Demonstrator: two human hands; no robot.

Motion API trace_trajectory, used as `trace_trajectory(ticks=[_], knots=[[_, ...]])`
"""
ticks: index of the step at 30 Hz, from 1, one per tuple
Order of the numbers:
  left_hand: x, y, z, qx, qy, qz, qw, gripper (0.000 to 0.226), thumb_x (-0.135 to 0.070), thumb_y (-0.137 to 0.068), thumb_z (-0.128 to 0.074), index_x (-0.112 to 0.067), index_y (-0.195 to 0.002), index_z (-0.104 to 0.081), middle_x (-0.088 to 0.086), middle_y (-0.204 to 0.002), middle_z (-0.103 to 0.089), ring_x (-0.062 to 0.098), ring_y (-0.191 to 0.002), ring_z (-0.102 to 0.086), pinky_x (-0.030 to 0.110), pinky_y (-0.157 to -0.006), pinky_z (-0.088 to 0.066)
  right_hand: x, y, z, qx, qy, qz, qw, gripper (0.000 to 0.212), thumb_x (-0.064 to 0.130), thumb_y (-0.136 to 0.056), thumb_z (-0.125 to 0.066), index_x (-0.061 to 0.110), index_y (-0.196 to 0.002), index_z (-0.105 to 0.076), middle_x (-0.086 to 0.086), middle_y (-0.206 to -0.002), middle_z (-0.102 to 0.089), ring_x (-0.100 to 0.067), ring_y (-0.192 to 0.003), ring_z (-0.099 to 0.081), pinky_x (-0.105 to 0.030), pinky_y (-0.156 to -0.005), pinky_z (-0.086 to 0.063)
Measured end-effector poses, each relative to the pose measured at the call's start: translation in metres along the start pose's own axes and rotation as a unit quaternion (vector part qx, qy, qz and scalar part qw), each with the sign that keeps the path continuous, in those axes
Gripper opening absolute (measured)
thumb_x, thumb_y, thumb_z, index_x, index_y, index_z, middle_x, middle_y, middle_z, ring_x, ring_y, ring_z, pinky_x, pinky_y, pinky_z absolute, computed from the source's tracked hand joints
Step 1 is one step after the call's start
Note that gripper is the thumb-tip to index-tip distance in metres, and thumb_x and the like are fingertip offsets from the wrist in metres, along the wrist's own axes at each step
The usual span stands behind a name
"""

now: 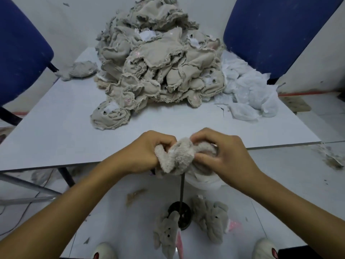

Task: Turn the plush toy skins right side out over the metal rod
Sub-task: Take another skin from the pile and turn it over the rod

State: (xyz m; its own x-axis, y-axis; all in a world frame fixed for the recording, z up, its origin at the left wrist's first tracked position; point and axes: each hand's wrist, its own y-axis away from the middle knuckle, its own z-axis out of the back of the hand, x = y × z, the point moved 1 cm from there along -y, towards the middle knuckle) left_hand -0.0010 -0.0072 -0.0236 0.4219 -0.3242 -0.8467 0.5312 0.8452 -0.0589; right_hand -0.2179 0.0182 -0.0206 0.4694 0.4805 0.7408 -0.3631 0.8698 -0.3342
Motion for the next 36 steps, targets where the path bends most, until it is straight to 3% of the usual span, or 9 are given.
trace_trajectory(ticks=[4, 6, 10, 14, 18, 21, 25, 29, 36], knots=[[0.005, -0.005, -0.005, -0.059, 0.014, 0.023, 0.998, 0.01, -0.007, -0.069, -0.062, -0.01, -0.077, -0.066, 0.017, -0.074, -0.06, 0.016, -0.07, -0.052, 0.037, -0.063, -0.045, -0.009, 0.006, -0.013, 0.067, 0.11, -0.018, 0.991, 0.018, 0.027, -0.082, -0.079, 0.023, -0.099, -0.074, 0.008, -0.086, -0.074, -0.006, -0.081, -0.064, -0.026, -0.073, -0.047], [0.004, -0.005, -0.004, -0.03, -0.013, 0.004, 0.999, 0.015, -0.013, -0.07, -0.069, -0.025, -0.078, -0.067, 0.0, -0.075, -0.063, 0.014, -0.069, -0.055, 0.032, -0.066, -0.045, -0.012, 0.005, -0.015, 0.097, 0.156, -0.019, 0.983, 0.017, 0.029, -0.084, -0.076, 0.022, -0.1, -0.074, 0.007, -0.085, -0.073, -0.012, -0.082, -0.063, -0.029, -0.072, -0.046], [-0.01, -0.005, -0.003, 0.01, 0.012, -0.019, 1.0, 0.043, -0.035, -0.065, -0.084, -0.022, -0.105, -0.074, -0.008, -0.095, -0.067, 0.016, -0.092, -0.066, 0.027, -0.078, -0.05, -0.013, 0.005, -0.005, 0.108, 0.19, 0.005, 0.976, 0.019, 0.038, -0.087, -0.071, 0.021, -0.095, -0.067, 0.008, -0.078, -0.063, -0.017, -0.074, -0.057, -0.037, -0.065, -0.045], [-0.019, -0.005, -0.003, -0.024, -0.03, -0.053, 0.998, 0.029, -0.02, -0.071, -0.088, -0.008, -0.094, -0.077, -0.009, -0.079, -0.061, 0.01, -0.075, -0.06, 0.026, -0.069, -0.045, -0.007, 0.009, -0.005, 0.062, 0.225, 0.104, 0.967, 0.02, 0.033, -0.088, -0.068, 0.013, -0.088, -0.07, 0.0, -0.075, -0.063, -0.022, -0.071, -0.061, -0.034, -0.06, -0.046], [-0.018, -0.008, -0.004, 0.034, -0.185, -0.027, 0.982, 0.024, -0.02, -0.076, -0.085, -0.006, -0.088, -0.071, 0.0, -0.082, -0.064, 0.016, -0.081, -0.061, 0.041, -0.072, -0.049, -0.009, 0.007, -0.016, 0.106, 0.193, 0.035, 0.975, 0.023, 0.042, -0.09, -0.067, 0.019, -0.092, -0.071, 0.003, -0.081, -0.064, -0.019, -0.077, -0.06, -0.039, -0.068, -0.047], [-0.024, -0.005, -0.001, -0.003, -0.038, -0.043, 0.998, 0.021, -0.007, -0.069, -0.086, -0.016, -0.084, -0.075, -0.009, -0.08, -0.068, 0.009, -0.077, -0.065, 0.028, -0.069, -0.051, -0.007, 0.008, -0.01, 0.033, 0.171, 0.069, 0.982, 0.017, 0.03, -0.087, -0.073, 0.013, -0.084, -0.071, 0.0, -0.073, -0.064, -0.022, -0.068, -0.059, -0.041, -0.061, -0.048], [-0.019, -0.006, 0.019, -0.057, 0.167, -0.039, 0.984, 0.036, -0.011, -0.06, -0.086, -0.024, -0.092, -0.077, -0.004, -0.09, -0.076, 0.009, -0.085, -0.072, 0.02, -0.073, -0.056, 0.005, 0.005, -0.004, -0.11, 0.079, 0.112, 0.984, 0.02, 0.031, -0.082, -0.075, 0.015, -0.093, -0.076, 0.007, -0.081, -0.068, -0.014, -0.073, -0.058, -0.026, -0.066, -0.046], [-0.011, -0.007, 0.02, 0.025, 0.147, -0.01, 0.989, 0.045, 0.003, -0.057, -0.086, -0.013, -0.097, -0.073, -0.002, -0.086, -0.076, 0.01, -0.083, -0.072, 0.021, -0.072, -0.056, 0.009, 0.001, -0.007, -0.113, 0.065, 0.127, 0.983, 0.024, 0.028, -0.082, -0.076, 0.012, -0.099, -0.075, 0.004, -0.088, -0.069, -0.015, -0.08, -0.058, -0.03, -0.071, -0.048], [-0.004, -0.01, 0.009, 0.013, 0.08, 0.0, 0.997, 0.023, -0.005, -0.063, -0.084, -0.013, -0.081, -0.072, 0.001, -0.082, -0.073, 0.013, -0.079, -0.069, 0.027, -0.072, -0.054, 0.005, 0.002, -0.006, -0.058, 0.067, 0.074, 0.993, 0.02, 0.024, -0.08, -0.075, 0.013, -0.096, -0.076, 0.005, -0.084, -0.069, -0.012, -0.077, -0.061, -0.029, -0.069, -0.048]])
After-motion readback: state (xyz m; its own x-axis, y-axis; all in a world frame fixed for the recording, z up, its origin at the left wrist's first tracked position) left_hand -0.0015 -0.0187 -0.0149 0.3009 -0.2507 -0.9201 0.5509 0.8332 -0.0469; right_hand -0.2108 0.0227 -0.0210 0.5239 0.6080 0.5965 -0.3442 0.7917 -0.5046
